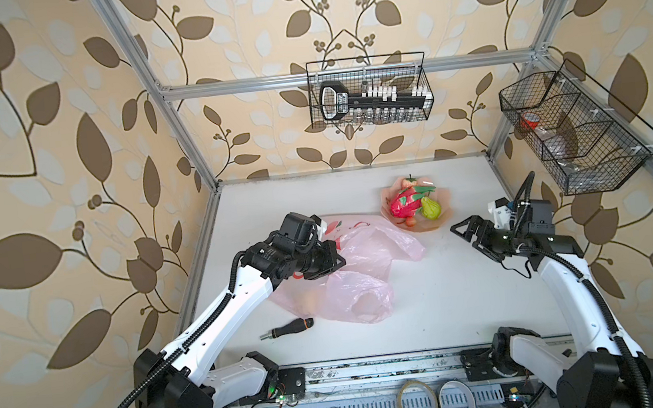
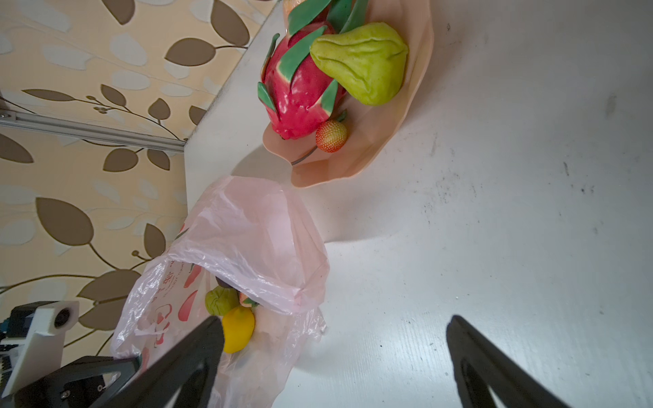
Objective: Place the fruits into the plastic bag
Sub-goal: 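Withdraw the open right gripper from the bag and move toward the plate, then lower the right gripper onto the red lychee on the plate and grasp it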
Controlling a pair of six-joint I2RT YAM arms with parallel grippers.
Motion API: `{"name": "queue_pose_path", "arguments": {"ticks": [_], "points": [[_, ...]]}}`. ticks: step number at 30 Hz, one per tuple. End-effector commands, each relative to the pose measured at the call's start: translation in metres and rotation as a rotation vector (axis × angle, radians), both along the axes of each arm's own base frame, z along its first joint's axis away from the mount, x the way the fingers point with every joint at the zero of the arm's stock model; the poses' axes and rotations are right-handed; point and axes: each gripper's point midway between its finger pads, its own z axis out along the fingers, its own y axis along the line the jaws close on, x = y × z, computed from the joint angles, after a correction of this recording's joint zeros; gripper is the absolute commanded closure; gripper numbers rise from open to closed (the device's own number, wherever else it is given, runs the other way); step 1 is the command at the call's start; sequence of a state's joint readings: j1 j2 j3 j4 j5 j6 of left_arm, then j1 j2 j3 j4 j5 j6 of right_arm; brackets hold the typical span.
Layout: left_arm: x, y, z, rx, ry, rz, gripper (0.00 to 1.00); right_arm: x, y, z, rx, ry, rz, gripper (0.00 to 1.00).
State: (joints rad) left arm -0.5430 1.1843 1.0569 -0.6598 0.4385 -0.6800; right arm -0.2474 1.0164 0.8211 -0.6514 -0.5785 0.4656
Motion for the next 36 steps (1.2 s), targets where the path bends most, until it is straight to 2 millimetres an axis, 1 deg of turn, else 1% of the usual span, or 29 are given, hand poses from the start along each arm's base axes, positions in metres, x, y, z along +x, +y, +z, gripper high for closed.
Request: {"name": "queue_pose_path", "arguments": {"ticks": [1,7,17,22,28,31,36], "points": [[-0.006,0.001,0.004,-0.014,-0.013,-0.015,1.00,0.005,-0.005,0.008,-0.043,-0.027,0.016,0.02],[-0.005,0.000,0.003,-0.012,-0.010,-0.016,1.00,0.010,-0.005,0.005,-0.038,-0.023,0.020,0.02],[-0.008,0.001,0.001,-0.003,-0.004,-0.024,1.00,0.028,0.000,0.014,-0.060,-0.048,0.057,0.04],[-0.009,0.002,0.000,-0.002,-0.003,-0.023,1.00,0.039,0.014,0.013,-0.029,-0.041,0.097,0.07],[-0.012,0.004,-0.002,0.001,0.003,-0.024,1.00,0.055,0.036,0.012,-0.019,-0.038,0.127,0.10],[-0.013,0.005,-0.003,0.002,0.004,-0.021,1.00,0.066,0.048,0.008,-0.018,-0.028,0.139,0.12],[-0.014,0.006,-0.004,-0.001,0.004,-0.017,1.00,0.084,0.061,-0.005,-0.028,0.009,0.143,0.20]]}}
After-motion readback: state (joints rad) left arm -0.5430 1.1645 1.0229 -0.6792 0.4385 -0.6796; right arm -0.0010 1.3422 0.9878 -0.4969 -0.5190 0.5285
